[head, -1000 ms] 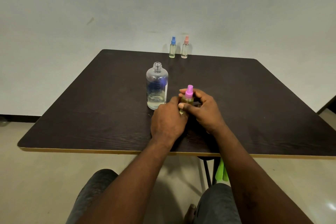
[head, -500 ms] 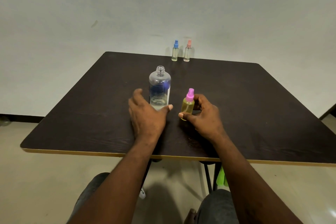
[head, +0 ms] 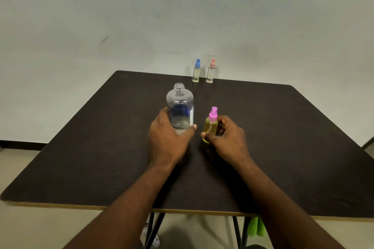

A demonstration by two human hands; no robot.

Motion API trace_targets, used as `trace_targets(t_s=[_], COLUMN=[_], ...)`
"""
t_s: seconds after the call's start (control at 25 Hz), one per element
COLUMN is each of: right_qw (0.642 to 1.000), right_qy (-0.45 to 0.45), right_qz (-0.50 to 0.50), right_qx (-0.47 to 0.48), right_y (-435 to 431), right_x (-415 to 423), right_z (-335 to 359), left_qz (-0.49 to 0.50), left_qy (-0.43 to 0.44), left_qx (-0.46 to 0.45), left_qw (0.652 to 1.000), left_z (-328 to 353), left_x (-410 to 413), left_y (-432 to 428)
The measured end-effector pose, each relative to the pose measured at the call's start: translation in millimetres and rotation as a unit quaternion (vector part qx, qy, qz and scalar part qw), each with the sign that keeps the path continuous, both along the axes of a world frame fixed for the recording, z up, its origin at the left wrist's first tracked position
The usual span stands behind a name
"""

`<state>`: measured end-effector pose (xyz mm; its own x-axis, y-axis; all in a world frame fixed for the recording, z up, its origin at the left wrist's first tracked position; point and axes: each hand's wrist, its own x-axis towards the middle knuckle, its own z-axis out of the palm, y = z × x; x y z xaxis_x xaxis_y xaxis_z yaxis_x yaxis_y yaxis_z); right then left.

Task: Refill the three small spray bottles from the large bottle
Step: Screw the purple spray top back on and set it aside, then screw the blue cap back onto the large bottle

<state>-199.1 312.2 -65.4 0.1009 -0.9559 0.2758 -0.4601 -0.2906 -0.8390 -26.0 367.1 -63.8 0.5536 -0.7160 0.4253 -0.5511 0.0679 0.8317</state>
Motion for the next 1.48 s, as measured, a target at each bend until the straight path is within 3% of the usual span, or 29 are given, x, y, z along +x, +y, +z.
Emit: trace_targets(t_s=[0.28, 0.48, 0.64, 0.8, 1.16, 1.36, 1.48], right_qw=[0.997, 0.995, 0.989, 0.985, 0.984, 0.961, 0.982], right_qy=[0.028, 0.022, 0.044, 0.058, 0.031, 0.035, 0.032], right_qz=[-0.074, -0.098, -0.142, -0.160, -0.175, -0.256, -0.159], right_qx=[-0.002, 0.007, 0.000, -0.013, 0.013, -0.094, -0.091], right_y=[-109.5, -199.6, -272.0, -317.6, -331.1, -295.4, -261.2], right_x=[-3.4, 10.7, 24.9, 35.2, 42.7, 48.9, 63.7], right_z=[22.2, 16.8, 16.2, 16.9, 11.8, 10.5, 6.6], left_qz=[-0.030, -0.026, 0.007, -0.002, -0.002, 0.001, -0.007], left_qy=[-0.081, -0.069, -0.013, -0.016, -0.004, -0.005, -0.018], left_qx=[-0.010, 0.019, 0.018, 0.051, 0.070, 0.077, 0.086], left_qw=[0.996, 0.997, 1.000, 0.999, 0.998, 0.997, 0.996], left_z=[21.5, 38.0, 15.7, -1.5, -9.6, -10.2, -9.2], left_x=[2.0, 44.0, 81.1, 96.8, 102.2, 101.8, 100.1], left_y=[-74.0, -138.1, -160.3, -166.0, -172.8, -172.8, -173.7])
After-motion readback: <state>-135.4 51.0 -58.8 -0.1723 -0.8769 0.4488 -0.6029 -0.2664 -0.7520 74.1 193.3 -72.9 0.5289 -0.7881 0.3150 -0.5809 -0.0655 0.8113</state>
